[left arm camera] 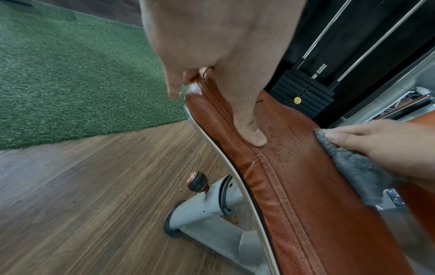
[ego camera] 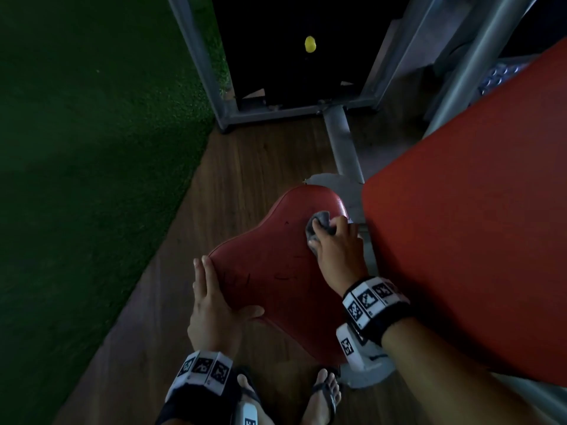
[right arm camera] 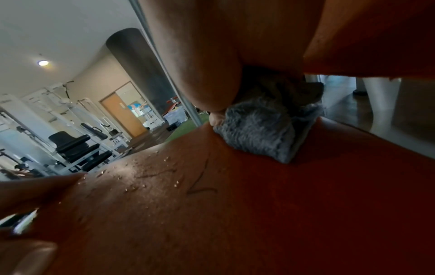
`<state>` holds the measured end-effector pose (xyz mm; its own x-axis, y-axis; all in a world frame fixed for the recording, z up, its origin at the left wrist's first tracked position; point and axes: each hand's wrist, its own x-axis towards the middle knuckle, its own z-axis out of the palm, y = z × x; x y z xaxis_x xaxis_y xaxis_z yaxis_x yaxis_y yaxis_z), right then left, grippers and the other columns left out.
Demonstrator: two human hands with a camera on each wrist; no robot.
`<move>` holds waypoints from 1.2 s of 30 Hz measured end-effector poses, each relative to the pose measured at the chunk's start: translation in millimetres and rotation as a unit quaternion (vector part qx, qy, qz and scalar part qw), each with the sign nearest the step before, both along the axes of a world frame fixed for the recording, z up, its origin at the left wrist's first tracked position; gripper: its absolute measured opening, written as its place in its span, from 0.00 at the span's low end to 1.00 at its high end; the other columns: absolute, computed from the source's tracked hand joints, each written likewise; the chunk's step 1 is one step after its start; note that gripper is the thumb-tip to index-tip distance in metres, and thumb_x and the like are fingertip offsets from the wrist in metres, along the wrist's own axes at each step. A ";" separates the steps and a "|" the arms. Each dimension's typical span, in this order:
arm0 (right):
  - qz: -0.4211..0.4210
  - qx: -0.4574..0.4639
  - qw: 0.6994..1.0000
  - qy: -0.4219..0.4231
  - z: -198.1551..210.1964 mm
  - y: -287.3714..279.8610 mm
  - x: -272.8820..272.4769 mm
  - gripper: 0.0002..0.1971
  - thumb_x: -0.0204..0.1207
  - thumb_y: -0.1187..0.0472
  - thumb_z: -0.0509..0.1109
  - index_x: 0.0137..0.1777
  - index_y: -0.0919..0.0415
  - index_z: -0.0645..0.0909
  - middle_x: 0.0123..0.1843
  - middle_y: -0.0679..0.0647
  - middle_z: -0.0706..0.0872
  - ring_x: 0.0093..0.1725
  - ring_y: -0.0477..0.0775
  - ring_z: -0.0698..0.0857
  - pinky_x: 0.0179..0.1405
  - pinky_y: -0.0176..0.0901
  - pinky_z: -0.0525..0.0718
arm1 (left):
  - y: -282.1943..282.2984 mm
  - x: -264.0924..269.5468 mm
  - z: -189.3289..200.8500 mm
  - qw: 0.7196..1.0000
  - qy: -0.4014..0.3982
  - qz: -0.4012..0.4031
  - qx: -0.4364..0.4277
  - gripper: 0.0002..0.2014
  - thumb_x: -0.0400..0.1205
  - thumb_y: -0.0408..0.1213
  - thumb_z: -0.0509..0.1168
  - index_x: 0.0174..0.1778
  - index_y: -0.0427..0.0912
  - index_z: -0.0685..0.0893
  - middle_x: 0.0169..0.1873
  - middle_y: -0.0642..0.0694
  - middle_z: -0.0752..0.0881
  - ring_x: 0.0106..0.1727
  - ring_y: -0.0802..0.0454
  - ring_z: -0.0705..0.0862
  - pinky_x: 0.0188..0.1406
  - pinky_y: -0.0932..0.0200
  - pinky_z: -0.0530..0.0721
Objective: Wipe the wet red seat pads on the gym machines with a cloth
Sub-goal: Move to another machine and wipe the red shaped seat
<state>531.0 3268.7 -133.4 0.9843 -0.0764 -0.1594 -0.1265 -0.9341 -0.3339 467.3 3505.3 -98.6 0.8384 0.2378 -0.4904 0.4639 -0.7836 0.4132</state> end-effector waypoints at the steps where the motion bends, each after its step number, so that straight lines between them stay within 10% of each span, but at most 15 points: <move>1: 0.001 -0.004 1.000 0.005 -0.4 -0.2 0.9 0.18 0.81 0.50 0.67 0.70 0.50 0.80 0.60 0.56 0.75 0.59 0.61 0.75 0.55 0.59 0.80 | -0.1 -0.4 -0.2 1.000 -0.001 0.001 0.001 0.72 0.59 0.61 0.82 0.85 0.60 0.33 0.85 0.62 0.36 0.85 0.40 0.60 0.65 0.30 0.79; 28: 0.220 0.062 0.973 -0.011 3.6 5.1 23.1 0.21 0.77 0.46 0.61 0.66 0.51 0.85 0.57 0.55 0.78 0.59 0.61 0.77 0.59 0.60 0.74 | -0.7 1.5 -3.8 1.000 -0.001 -0.001 0.008 0.72 0.59 0.58 0.84 0.85 0.58 0.34 0.85 0.63 0.36 0.85 0.43 0.62 0.63 0.34 0.80; 36: 0.063 0.088 0.994 0.011 -1.6 -5.0 45.3 0.16 0.82 0.55 0.68 0.68 0.51 0.83 0.57 0.53 0.74 0.59 0.57 0.71 0.63 0.56 0.76 | 0.9 -0.6 -8.0 1.000 -0.013 0.002 0.008 0.73 0.58 0.58 0.84 0.84 0.61 0.32 0.85 0.63 0.36 0.83 0.40 0.64 0.62 0.32 0.83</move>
<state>576.3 3263.7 -135.0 0.9805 0.0781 -0.1805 -0.0213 -0.8701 -0.4923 466.6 3506.1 -106.6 0.8497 0.2496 -0.4644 0.4570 -0.7879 0.4127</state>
